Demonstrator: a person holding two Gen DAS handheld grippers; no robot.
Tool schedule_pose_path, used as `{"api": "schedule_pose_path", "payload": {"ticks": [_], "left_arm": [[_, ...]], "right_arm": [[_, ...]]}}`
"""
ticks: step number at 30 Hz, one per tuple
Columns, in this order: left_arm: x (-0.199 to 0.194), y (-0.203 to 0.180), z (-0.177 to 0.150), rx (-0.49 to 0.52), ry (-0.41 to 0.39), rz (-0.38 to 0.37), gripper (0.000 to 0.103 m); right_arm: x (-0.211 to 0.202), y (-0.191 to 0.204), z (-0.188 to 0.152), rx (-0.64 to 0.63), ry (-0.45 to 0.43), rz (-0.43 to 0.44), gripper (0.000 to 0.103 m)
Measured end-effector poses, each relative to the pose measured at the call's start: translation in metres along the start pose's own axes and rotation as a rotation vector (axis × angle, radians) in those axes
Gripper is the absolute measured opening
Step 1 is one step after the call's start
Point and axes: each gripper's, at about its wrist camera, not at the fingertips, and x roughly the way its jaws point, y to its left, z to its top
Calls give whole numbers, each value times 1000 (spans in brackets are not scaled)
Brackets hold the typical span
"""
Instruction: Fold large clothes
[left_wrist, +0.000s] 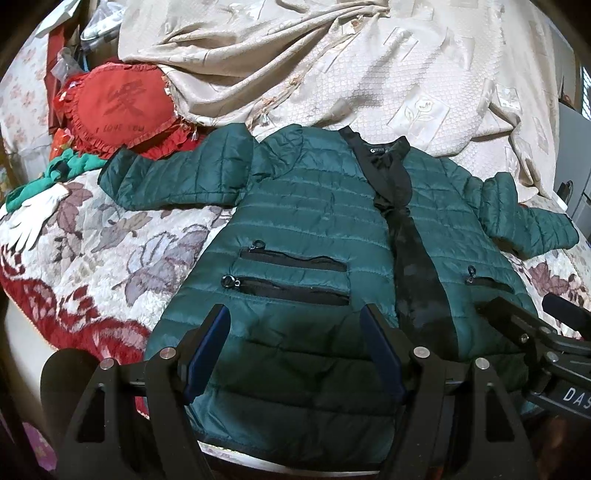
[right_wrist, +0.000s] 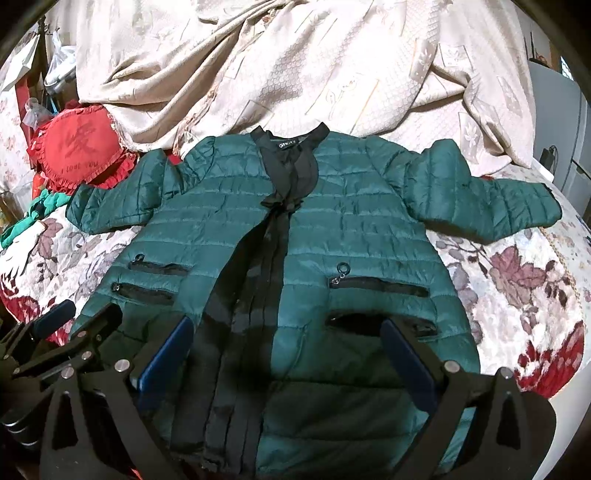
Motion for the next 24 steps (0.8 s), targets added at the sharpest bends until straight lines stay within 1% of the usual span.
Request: {"api": "schedule_pose_path", "payload": {"ticks": [1, 3, 4, 5, 8, 9, 11, 12, 16, 21, 24], "left_arm": [[0, 0, -1, 1, 2, 0, 56], [0, 0, -2, 5, 2, 0, 56], [0, 0, -2, 6, 2, -1, 56], [0, -1, -3, 6, 1, -1, 56], [1, -2, -4, 9, 1, 1, 56], [1, -2, -4, 9, 2, 1, 56], [2, -2, -5, 11, 8, 5, 56], [3, -2, -6, 12, 11, 5, 56], [3, -3, -10, 20, 15, 6, 56], [4, -3, -12, 22, 17, 8, 56], [6, -3, -15, 25, 23, 5, 56]], "right_arm": [[-2, 2, -6, -16, -120, 14, 103], [-2, 1, -5, -12, -83, 9, 103], [0, -1, -2, -7, 21, -11, 103], [1, -1, -1, -7, 55, -21, 103], [2, -1, -2, -12, 67, -36, 103], [2, -1, -3, -18, -80, -6, 103], [2, -3, -3, -4, -75, 4, 103], [3, -3, -4, 0, -93, 15, 103], [6, -7, -4, 29, -85, 45, 103], [5, -5, -6, 12, -96, 28, 103], [8, -3, -7, 7, -80, 19, 103]]}}
